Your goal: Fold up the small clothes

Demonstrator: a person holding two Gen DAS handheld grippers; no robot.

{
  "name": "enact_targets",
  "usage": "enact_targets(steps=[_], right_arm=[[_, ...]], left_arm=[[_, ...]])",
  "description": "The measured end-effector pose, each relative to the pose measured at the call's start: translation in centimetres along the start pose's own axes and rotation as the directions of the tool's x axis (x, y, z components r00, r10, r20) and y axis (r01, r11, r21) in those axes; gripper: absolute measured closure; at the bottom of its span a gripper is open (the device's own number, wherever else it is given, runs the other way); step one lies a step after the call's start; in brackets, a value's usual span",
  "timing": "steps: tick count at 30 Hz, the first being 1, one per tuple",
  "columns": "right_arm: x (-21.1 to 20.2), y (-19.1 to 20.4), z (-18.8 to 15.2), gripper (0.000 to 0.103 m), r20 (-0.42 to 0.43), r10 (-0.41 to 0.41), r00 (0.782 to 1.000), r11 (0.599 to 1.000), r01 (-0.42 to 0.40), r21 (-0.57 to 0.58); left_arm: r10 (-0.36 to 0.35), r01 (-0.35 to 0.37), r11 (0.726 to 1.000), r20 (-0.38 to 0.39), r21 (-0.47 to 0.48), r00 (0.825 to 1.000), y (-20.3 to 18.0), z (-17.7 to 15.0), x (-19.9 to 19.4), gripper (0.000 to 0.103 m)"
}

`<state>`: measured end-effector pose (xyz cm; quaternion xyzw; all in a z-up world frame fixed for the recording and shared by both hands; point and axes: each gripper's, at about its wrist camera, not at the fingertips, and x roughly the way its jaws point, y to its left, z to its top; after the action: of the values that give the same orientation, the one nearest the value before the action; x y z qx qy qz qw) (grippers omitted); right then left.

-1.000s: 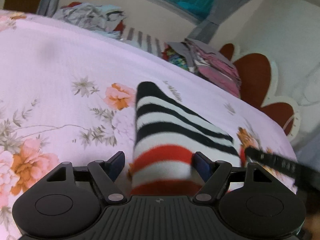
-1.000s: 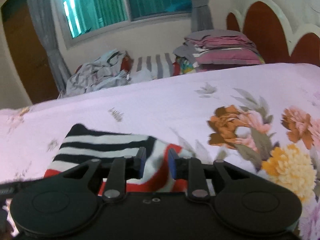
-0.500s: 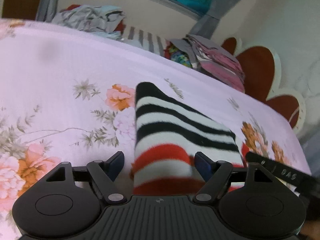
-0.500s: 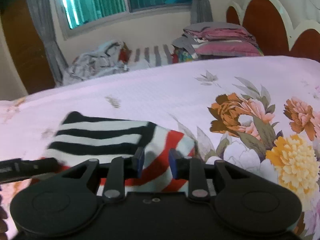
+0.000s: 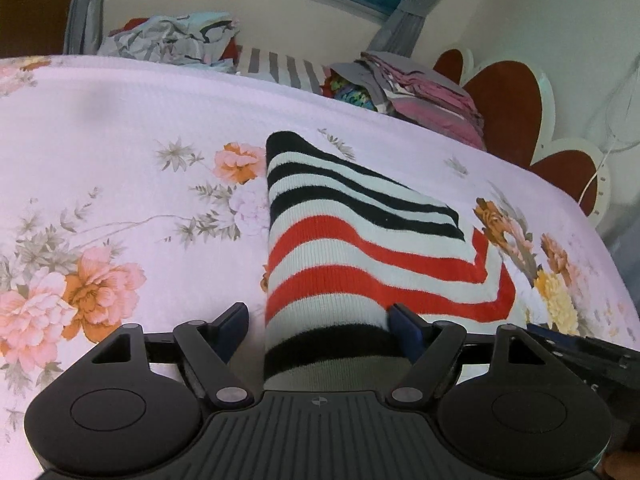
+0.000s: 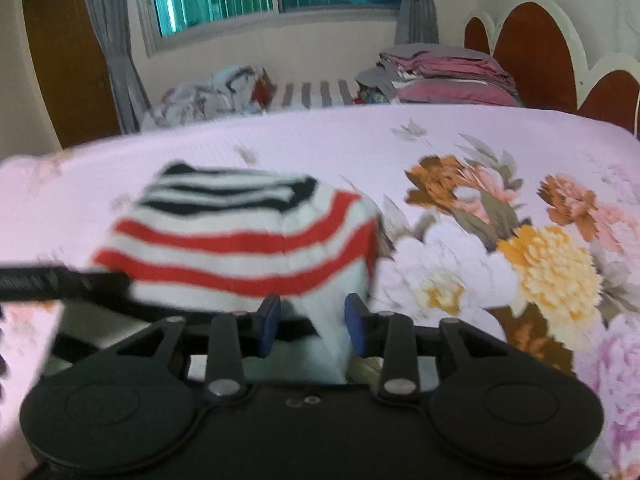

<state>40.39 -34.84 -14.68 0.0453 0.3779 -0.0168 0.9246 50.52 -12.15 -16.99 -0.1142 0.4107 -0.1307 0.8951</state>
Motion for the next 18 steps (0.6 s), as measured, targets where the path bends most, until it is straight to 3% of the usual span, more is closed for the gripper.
enact_targets(steps=[11,18], right_arm=[[-4.5,0.2,-1.5,0.069,0.041,0.023,0.999,1.000,-0.022,-0.010],[-5.6,-0.5,-4.0,0.087,-0.007,0.037,0.999,0.999,-0.037,0.005]], left_arm=[[-0.008,0.009,0.999,-0.006,0.049,1.000,-1.3,-1.3,-1.8,0.026],[-0.045,0.047,0.998,-0.048,0.030,0.998,0.0,-4.0,-2.8,0.026]])
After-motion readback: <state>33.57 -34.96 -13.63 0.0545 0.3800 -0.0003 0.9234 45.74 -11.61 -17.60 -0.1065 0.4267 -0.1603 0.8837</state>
